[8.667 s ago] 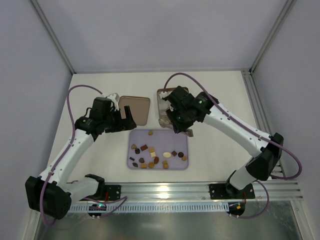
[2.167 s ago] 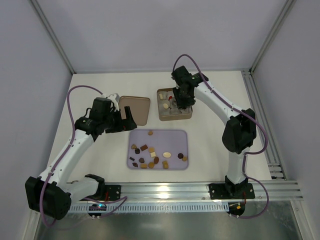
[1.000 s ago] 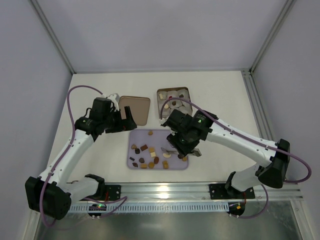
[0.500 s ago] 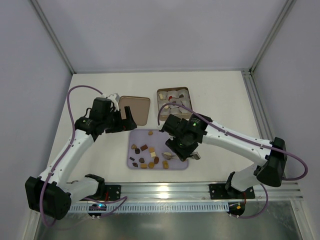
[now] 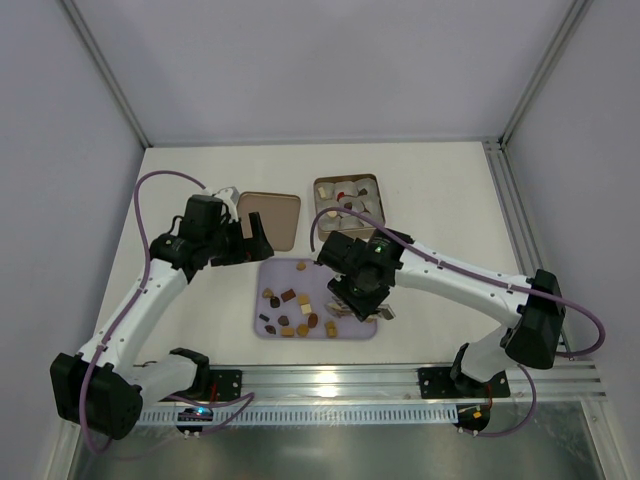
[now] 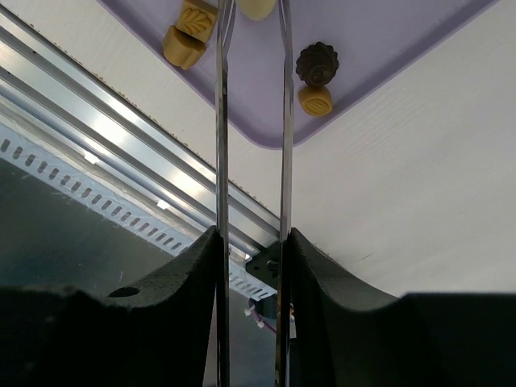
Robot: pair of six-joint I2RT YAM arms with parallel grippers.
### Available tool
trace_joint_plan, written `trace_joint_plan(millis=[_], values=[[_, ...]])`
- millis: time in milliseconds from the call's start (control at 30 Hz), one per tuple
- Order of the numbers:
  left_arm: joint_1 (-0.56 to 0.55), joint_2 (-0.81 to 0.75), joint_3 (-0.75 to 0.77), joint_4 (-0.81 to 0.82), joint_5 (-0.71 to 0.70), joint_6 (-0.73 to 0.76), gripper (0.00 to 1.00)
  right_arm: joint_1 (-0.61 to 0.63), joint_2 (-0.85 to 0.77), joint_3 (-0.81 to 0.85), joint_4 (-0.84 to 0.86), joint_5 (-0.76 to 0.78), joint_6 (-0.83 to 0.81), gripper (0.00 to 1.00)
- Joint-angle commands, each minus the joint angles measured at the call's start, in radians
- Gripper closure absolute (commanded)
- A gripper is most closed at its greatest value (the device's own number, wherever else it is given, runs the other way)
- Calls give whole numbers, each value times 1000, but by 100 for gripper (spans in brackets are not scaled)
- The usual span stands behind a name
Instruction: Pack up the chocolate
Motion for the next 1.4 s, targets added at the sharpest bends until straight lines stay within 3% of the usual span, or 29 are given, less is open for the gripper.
trace_joint_plan(millis=[0,767,1033,1367], values=[[-2,-16,-2,10,6,7,0,5,-1,7,13,13,9,60],[-2,-21,-2,10,4,7,0,-50,-22,95,13,67,24,69],[-3,-22,1,8,9,7,0,-195,4,241,25,89,-16,69],[-2,-13,2,12,18,7,0,-438,199,491,94,142,-62,69]])
